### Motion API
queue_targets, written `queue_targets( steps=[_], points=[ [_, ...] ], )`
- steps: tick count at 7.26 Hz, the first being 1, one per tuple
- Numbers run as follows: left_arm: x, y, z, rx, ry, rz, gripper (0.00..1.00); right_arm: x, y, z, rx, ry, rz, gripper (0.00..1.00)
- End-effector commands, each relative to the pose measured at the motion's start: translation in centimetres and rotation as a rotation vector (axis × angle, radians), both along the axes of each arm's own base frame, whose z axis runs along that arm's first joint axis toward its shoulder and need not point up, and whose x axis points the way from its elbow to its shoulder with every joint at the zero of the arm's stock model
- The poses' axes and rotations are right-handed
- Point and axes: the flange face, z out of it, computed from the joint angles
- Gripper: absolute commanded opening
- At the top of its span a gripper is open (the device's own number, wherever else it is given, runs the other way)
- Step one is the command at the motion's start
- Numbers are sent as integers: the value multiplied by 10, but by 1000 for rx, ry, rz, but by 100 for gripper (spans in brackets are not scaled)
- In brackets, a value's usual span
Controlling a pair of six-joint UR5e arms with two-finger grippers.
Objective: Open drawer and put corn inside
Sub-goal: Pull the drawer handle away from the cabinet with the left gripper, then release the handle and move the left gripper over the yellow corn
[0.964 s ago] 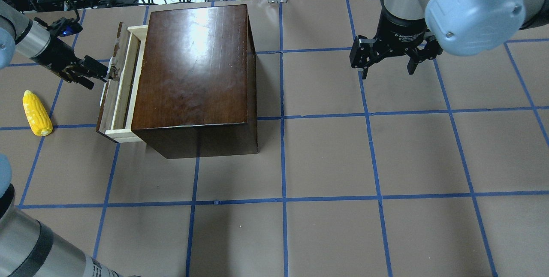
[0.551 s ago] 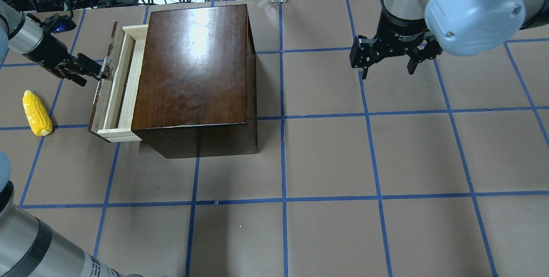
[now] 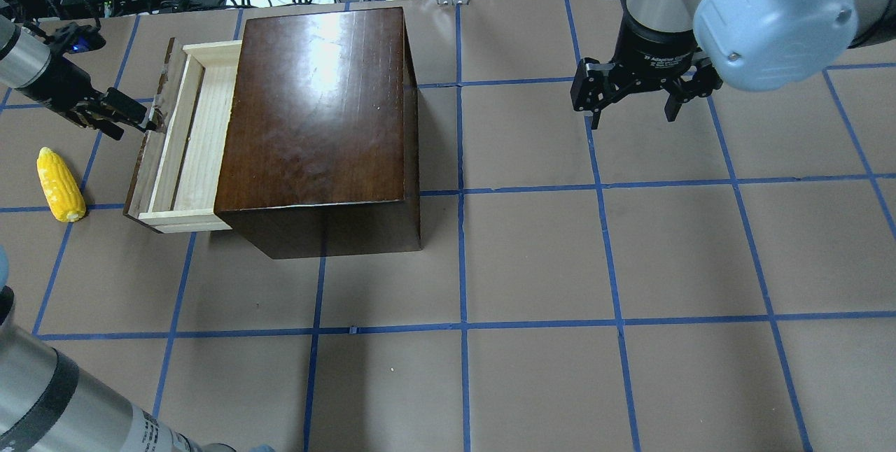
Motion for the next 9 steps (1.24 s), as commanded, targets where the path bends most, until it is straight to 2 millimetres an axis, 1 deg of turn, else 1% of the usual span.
queue_targets(
  steps=[1, 2, 3, 4, 5, 6, 7, 8, 9],
  points=[
    [2, 0, 3, -1, -2, 3, 100, 0, 0, 0, -1, 0, 0, 100],
    [0, 6, 20, 12, -6, 38, 100, 0, 0, 0, -1, 0, 0, 100],
    [5, 9, 40, 48, -9, 151, 100, 0, 0, 0, -1, 0, 0, 100],
    [29, 13, 58, 34, -22, 201, 100, 0, 0, 0, 0, 0, 0, 100],
    [50, 13, 70, 16, -41, 260, 100, 0, 0, 0, 0, 0, 0, 100],
    [70, 12, 73, 6, -79, 323, 100, 0, 0, 0, 0, 0, 0, 100],
    [83, 5, 67, -68, -131, 392, 100, 0, 0, 0, 0, 0, 0, 100],
    [94, 7, 61, -52, -155, 483, 100, 0, 0, 0, 0, 0, 0, 100],
    [112, 12, 44, -34, -144, 519, 100, 0, 0, 0, 0, 0, 0, 100]
  ],
)
